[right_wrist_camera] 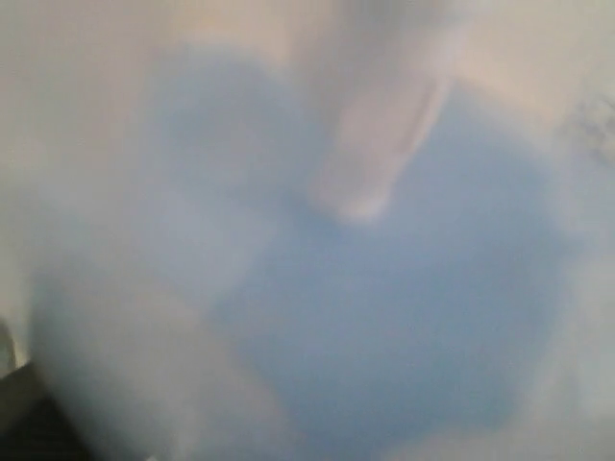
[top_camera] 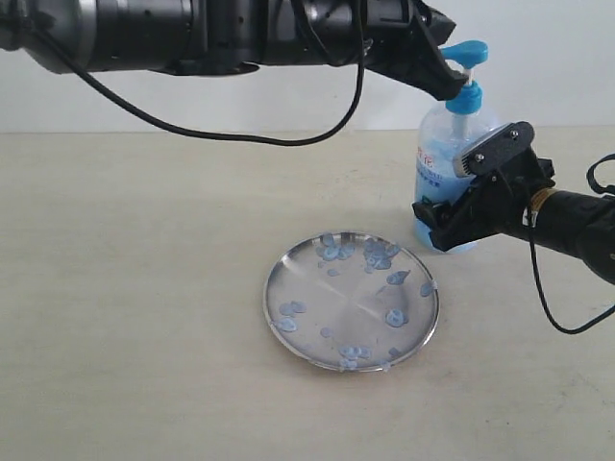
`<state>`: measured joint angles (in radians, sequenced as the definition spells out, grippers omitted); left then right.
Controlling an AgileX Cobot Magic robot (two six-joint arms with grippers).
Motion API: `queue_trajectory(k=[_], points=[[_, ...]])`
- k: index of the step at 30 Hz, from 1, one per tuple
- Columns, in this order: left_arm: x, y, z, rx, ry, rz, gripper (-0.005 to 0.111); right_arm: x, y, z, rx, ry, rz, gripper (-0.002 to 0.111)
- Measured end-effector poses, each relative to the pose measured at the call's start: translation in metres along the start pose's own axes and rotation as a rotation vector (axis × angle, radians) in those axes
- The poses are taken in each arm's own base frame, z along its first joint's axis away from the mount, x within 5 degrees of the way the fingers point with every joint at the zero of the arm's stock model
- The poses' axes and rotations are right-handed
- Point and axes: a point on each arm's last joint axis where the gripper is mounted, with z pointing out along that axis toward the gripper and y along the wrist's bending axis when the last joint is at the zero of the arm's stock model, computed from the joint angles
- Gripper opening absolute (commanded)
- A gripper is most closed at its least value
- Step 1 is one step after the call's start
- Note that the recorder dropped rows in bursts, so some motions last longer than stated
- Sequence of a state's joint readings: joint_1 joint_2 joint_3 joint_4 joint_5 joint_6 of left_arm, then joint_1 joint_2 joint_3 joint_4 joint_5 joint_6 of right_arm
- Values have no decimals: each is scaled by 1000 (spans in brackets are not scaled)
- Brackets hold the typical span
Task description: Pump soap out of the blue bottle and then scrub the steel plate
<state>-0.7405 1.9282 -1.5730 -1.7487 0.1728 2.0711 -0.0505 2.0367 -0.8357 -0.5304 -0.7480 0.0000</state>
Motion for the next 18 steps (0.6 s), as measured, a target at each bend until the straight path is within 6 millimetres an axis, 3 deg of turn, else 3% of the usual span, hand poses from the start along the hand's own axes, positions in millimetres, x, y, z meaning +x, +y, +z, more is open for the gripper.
queue_trajectory(k=[6, 8, 10, 12, 14, 16, 18], points=[[-12, -8, -39, 43, -25, -2, 4, 2, 0, 1, 19, -17, 102, 0], [-13, -10, -55, 41, -21, -3, 4, 4, -1, 1, 31, -18, 131, 6], [-12, -12, -71, 35, -10, -4, 4, 4, -2, 1, 39, -21, 136, 23], [-10, -15, -90, 22, 0, -7, 4, 3, -2, 1, 41, -22, 118, 48], [-7, -18, -108, 9, 14, -21, 4, 3, -1, 1, 40, -22, 105, 83], [-8, -19, -130, -17, 11, -41, 4, 3, -1, 1, 40, -24, 97, 105], [-6, -20, -153, -51, 16, -71, 4, 1, -3, 1, 57, -44, 104, 104]])
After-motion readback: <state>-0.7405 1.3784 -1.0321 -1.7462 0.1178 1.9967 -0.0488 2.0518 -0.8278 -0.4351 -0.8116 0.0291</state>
